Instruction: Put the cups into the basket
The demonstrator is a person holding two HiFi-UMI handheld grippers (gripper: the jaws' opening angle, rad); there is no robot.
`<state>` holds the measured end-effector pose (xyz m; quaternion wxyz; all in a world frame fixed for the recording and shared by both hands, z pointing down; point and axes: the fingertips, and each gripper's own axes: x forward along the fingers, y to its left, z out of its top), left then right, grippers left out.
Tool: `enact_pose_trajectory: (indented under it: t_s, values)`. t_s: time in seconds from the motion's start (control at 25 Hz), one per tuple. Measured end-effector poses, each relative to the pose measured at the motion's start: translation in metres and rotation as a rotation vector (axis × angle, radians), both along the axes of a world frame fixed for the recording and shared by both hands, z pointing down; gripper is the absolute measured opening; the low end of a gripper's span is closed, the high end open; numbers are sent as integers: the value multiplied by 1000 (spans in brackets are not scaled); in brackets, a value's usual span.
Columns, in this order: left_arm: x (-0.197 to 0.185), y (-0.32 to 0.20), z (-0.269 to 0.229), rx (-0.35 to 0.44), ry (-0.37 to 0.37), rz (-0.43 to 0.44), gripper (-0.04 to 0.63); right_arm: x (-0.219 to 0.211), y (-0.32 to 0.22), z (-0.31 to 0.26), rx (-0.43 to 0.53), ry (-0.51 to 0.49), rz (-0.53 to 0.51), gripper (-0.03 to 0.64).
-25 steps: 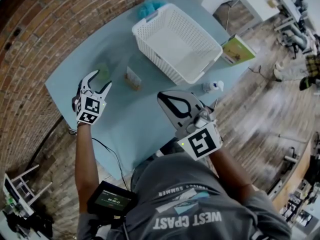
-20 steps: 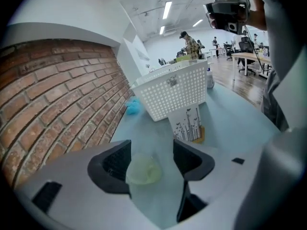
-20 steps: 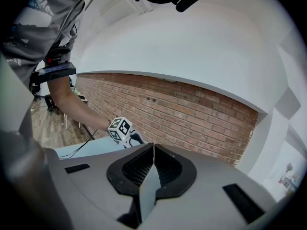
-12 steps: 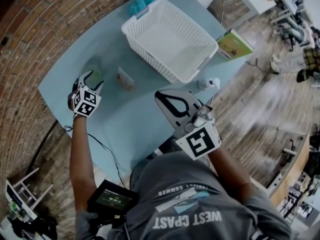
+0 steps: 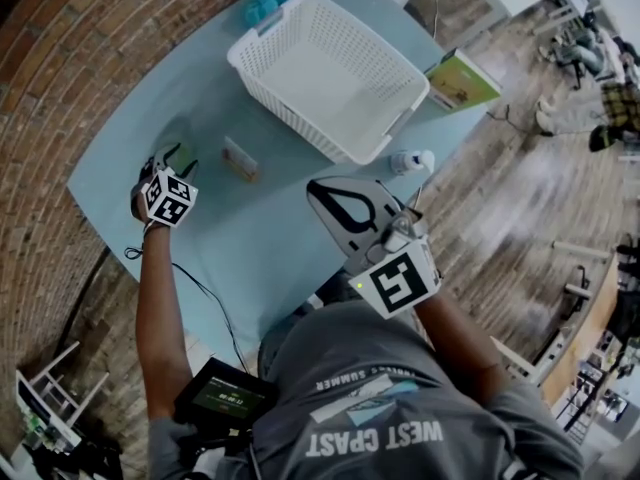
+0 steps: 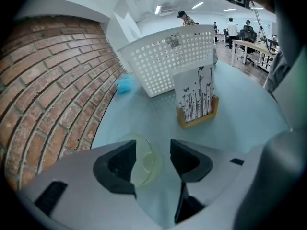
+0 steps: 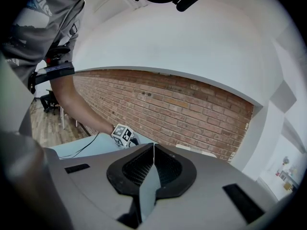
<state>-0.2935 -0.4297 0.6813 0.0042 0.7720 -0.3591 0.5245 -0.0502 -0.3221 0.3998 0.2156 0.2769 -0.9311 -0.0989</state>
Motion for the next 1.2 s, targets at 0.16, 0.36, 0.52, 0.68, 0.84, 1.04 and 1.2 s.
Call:
enact_pose_trajectory:
  t_s: [0.16, 0.36, 0.52, 0.68, 0.84, 1.04, 1.2]
  values:
    - [-6, -1, 5, -7, -22, -19, 143, 2, -1, 2, -6, 2, 8, 14]
    - [-7, -3, 5, -5, -43, -18, 80, 3, -2, 2, -6, -1, 11, 14]
    - [-5, 1, 5, -17, -56, 2, 63, 4, -1, 3, -6, -3, 13, 14]
    - [-1, 6, 0, -21, -58, 25, 51, 4, 0, 3, -6, -7, 12, 14]
    - [3, 10, -12, -9, -46, 34, 40, 2, 1, 2, -8, -17, 8, 14]
    - [9, 14, -41, 34, -37, 52, 20, -2, 5, 0, -6, -35, 3, 14]
    - [16, 12, -68, 69, -19, 66, 20, -4, 8, -2, -2, -45, 1, 14]
